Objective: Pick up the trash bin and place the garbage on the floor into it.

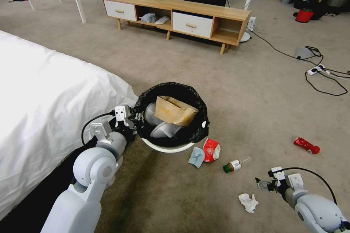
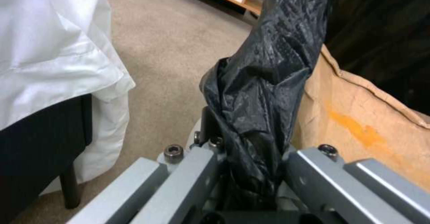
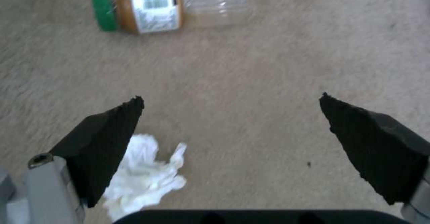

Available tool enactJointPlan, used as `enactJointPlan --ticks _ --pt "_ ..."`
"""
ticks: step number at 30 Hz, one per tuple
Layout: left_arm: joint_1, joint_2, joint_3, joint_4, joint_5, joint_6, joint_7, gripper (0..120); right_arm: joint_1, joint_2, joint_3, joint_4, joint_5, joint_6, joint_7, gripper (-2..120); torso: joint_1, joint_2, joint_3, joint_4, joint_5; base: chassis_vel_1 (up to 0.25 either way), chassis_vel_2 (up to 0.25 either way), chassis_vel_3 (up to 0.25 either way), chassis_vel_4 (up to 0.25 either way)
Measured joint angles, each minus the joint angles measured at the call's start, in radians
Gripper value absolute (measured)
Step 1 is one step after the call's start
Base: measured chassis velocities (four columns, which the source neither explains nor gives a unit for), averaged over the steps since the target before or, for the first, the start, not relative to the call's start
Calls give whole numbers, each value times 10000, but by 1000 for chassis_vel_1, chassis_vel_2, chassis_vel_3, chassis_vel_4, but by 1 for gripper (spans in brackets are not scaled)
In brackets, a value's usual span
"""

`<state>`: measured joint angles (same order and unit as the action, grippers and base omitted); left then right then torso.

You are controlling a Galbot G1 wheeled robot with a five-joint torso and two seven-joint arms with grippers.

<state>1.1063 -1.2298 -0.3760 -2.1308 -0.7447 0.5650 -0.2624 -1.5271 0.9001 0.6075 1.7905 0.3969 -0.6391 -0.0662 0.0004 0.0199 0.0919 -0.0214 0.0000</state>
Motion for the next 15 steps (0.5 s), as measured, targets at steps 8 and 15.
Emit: enactJointPlan --ticks 8,15 --pt "-32 -23 -2 49 8 -4 3 2 -18 48 135 -145 -577 -408 -1077 100 0 0 0 -1 1 0 0 0 0" --pt "-81 -26 25 118 7 -4 9 2 270 174 -35 -463 -732 -352 -1218 100 0 0 0 0 0 0 0 0 0"
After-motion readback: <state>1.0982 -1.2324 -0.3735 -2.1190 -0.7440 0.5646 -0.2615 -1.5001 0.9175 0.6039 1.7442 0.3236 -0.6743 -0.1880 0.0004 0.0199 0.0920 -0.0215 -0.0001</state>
